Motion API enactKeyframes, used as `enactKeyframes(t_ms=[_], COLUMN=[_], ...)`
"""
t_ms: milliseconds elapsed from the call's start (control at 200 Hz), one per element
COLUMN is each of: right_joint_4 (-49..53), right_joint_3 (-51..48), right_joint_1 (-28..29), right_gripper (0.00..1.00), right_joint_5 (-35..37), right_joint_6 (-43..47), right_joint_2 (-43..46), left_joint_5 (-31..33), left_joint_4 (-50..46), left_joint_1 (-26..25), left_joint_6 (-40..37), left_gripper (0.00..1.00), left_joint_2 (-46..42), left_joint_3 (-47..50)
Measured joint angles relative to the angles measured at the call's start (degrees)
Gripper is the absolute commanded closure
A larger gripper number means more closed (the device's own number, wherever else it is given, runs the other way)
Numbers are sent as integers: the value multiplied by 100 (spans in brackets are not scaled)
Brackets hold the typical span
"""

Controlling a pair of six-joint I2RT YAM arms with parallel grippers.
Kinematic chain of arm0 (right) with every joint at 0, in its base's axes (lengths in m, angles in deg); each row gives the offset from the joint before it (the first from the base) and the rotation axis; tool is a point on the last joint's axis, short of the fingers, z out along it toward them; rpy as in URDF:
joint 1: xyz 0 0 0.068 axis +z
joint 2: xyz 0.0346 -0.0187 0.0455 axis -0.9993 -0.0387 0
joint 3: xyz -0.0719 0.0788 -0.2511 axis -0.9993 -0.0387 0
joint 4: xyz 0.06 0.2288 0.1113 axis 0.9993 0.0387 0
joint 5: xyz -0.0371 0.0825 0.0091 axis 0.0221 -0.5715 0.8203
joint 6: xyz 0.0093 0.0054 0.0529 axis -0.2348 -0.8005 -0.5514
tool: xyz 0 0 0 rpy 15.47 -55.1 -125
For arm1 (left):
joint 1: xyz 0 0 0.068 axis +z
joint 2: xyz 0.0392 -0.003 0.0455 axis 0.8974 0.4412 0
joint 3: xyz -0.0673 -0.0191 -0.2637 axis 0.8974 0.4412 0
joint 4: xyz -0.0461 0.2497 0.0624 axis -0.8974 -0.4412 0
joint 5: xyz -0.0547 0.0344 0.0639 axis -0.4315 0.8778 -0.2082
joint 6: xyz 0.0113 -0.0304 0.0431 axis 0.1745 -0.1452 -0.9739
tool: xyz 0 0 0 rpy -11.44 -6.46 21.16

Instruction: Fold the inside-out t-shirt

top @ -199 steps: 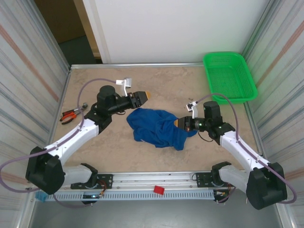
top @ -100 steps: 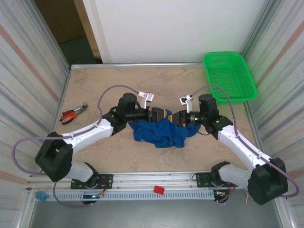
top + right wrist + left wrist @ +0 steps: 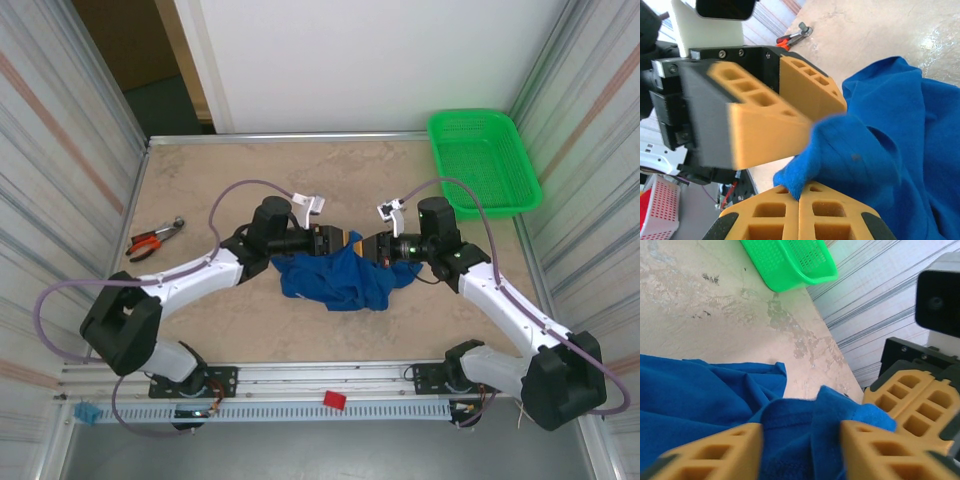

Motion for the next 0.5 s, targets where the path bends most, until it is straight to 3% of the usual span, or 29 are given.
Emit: enactKeyframes(t_ms=[20,65,135,185,346,501], right_joint_4=[11,31,109,151,232,173], right_joint_3=[0,0,9,15,70,398], right_joint_1=[0,0,0,0,17,321], right_gripper=[100,100,53,38,34,41], right_joint_5=[2,4,68,136,291,409], right_joint_6=[4,9,24,28,59,63], right_joint_2=[0,0,0,0,-2,-326], left_joint_5=[-15,-61,-111,-114,-173,-179], left_joint_4=[0,-20,-133,-308,-1307,-2144], left_joint_1=[0,0,2,24,164,313], left_joint_6=[0,0,-26,-70,-339,-745], left_gripper=[100,100,100,100,100,100], left_joint_2=[35,85,105,85,-13,-162], left_joint_3=[-17,-74,-267,-514,-1821,-3091])
